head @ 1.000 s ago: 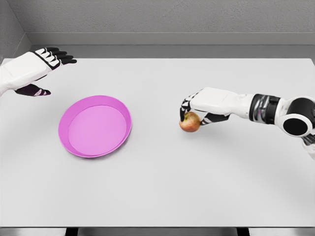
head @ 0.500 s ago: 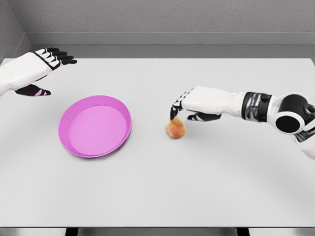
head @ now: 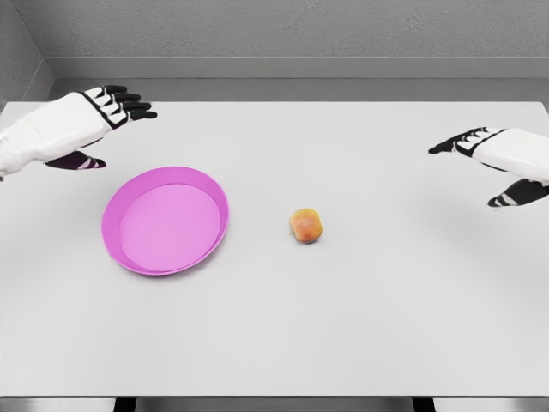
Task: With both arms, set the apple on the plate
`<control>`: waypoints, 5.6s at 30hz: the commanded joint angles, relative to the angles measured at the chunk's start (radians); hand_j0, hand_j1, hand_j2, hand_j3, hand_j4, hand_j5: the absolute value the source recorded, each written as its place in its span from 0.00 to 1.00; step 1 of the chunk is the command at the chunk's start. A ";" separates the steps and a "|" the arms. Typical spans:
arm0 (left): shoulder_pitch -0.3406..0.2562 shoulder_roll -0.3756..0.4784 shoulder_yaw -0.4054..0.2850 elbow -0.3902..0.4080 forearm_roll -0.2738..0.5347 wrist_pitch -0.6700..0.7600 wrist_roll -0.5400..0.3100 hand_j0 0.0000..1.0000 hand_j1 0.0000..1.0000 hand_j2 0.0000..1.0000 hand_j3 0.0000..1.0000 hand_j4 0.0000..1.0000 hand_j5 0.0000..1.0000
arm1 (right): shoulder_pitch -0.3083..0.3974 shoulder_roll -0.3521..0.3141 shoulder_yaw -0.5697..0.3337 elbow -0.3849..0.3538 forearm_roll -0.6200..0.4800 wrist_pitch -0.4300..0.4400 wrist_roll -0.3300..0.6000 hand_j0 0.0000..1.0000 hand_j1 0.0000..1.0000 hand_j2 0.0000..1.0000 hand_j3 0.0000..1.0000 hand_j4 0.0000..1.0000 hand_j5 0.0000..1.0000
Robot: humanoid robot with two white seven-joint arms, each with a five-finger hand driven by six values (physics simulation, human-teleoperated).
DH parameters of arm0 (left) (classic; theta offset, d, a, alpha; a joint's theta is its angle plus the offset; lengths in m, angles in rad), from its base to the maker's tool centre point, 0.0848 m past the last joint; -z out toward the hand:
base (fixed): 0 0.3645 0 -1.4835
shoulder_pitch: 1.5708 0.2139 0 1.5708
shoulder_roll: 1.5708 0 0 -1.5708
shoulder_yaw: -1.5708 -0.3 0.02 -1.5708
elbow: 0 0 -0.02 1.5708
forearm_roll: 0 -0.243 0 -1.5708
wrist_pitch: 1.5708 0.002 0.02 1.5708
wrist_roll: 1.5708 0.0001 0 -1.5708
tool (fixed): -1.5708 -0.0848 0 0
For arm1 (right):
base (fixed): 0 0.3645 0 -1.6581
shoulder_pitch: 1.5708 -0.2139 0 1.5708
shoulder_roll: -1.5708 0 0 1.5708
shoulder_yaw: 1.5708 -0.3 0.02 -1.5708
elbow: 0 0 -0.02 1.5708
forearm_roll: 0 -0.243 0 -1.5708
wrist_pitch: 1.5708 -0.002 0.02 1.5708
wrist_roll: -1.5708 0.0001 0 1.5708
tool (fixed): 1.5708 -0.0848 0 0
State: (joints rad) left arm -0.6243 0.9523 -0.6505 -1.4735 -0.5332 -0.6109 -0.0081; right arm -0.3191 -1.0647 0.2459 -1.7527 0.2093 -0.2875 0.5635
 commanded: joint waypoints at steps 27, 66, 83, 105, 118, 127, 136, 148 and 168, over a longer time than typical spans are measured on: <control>-0.460 -0.279 -0.601 -0.211 -0.048 0.000 -0.151 1.00 1.00 1.00 1.00 1.00 1.00 | -0.086 0.068 -0.004 0.006 -0.008 -0.027 0.047 1.00 1.00 1.00 1.00 1.00 1.00; -0.511 -0.478 -0.704 -0.005 -0.292 0.000 -0.253 1.00 1.00 1.00 1.00 1.00 1.00 | -0.074 0.065 -0.005 0.007 -0.007 -0.027 0.047 1.00 1.00 1.00 1.00 1.00 1.00; -0.512 -0.521 -0.712 0.027 -0.288 0.000 -0.349 1.00 1.00 1.00 1.00 1.00 1.00 | -0.072 0.058 -0.025 0.001 -0.007 -0.027 0.047 1.00 1.00 1.00 1.00 1.00 1.00; -0.514 -0.567 -0.716 0.078 -0.304 0.000 -0.394 1.00 1.00 1.00 1.00 1.00 1.00 | -0.072 0.057 -0.025 0.001 -0.007 -0.027 0.047 1.00 1.00 1.00 1.00 1.00 1.00; -0.512 -0.584 -0.729 0.105 -0.297 0.000 -0.391 0.95 0.95 0.95 0.95 0.95 0.95 | -0.072 0.057 -0.025 0.001 -0.007 -0.027 0.047 1.00 1.00 1.00 1.00 1.00 1.00; -0.512 -0.583 -0.729 0.105 -0.294 0.000 -0.389 0.24 0.24 0.24 0.24 0.24 0.24 | -0.072 0.057 -0.025 0.001 -0.007 -0.027 0.047 1.00 1.00 1.00 1.00 1.00 1.00; -0.517 -0.567 -0.687 0.114 -0.192 0.000 -0.383 0.14 0.14 0.14 0.14 0.14 0.14 | -0.072 0.057 -0.025 0.001 -0.007 -0.027 0.047 1.00 1.00 1.00 1.00 1.00 1.00; -0.506 -0.314 -0.544 0.108 0.018 0.000 -0.388 0.14 0.14 0.14 0.14 0.14 0.14 | -0.074 0.057 -0.025 0.002 -0.007 -0.027 0.047 1.00 1.00 1.00 1.00 1.00 1.00; -0.397 -0.035 -0.541 -0.041 0.038 0.000 -0.392 1.00 1.00 1.00 1.00 1.00 1.00 | -0.074 0.057 -0.025 0.002 -0.007 -0.027 0.047 1.00 1.00 1.00 1.00 1.00 1.00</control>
State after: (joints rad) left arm -1.0216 0.9181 -1.1938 -1.5254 -0.4982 -0.6133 -0.3995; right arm -0.3927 -1.0067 0.2210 -1.7509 0.2056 -0.3161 0.6113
